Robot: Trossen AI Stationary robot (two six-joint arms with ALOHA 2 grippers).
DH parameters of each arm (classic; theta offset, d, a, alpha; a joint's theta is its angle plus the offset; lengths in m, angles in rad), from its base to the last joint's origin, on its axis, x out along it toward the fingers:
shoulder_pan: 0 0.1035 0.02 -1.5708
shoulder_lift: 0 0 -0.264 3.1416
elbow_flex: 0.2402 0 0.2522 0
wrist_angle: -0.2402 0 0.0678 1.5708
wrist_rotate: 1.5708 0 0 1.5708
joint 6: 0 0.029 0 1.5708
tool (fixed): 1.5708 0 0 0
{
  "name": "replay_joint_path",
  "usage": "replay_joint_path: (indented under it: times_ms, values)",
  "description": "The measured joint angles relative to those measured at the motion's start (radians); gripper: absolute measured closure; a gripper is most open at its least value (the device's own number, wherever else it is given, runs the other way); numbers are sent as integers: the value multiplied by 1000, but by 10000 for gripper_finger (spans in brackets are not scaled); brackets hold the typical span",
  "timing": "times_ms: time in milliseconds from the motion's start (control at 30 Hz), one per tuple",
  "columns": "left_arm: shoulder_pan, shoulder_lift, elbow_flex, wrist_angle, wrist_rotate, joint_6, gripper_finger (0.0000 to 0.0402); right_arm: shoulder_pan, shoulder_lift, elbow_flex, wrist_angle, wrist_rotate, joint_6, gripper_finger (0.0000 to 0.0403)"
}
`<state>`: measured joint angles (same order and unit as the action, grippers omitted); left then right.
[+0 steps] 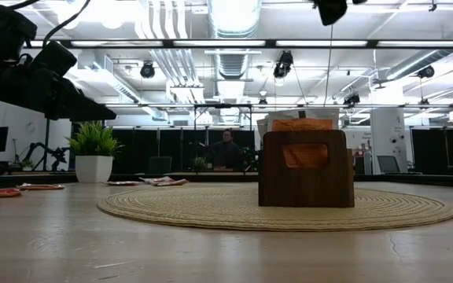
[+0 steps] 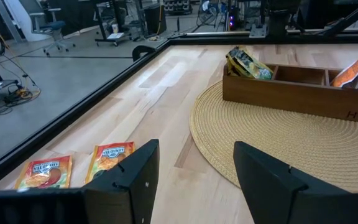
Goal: Pick & Place Tea
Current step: Put the orange tea bag into the middle section of the wooden organizer
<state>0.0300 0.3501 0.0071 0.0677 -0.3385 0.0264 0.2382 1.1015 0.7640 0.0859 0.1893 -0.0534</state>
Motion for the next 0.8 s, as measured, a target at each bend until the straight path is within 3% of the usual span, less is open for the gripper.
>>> replay_joint_path:
  times_ms: [233,367,633,800]
  values:
    - [0,1,0,0,0,0,199,-4,-52,-1,-232,26,67,394]
    - [0,1,0,0,0,0,199,-6,-48,0,-254,27,106,394]
    - [0,1,0,0,0,0,199,-6,-32,0,-307,14,-83,394]
    - [0,1,0,0,0,0,199,-5,-37,-2,-314,-131,-156,394]
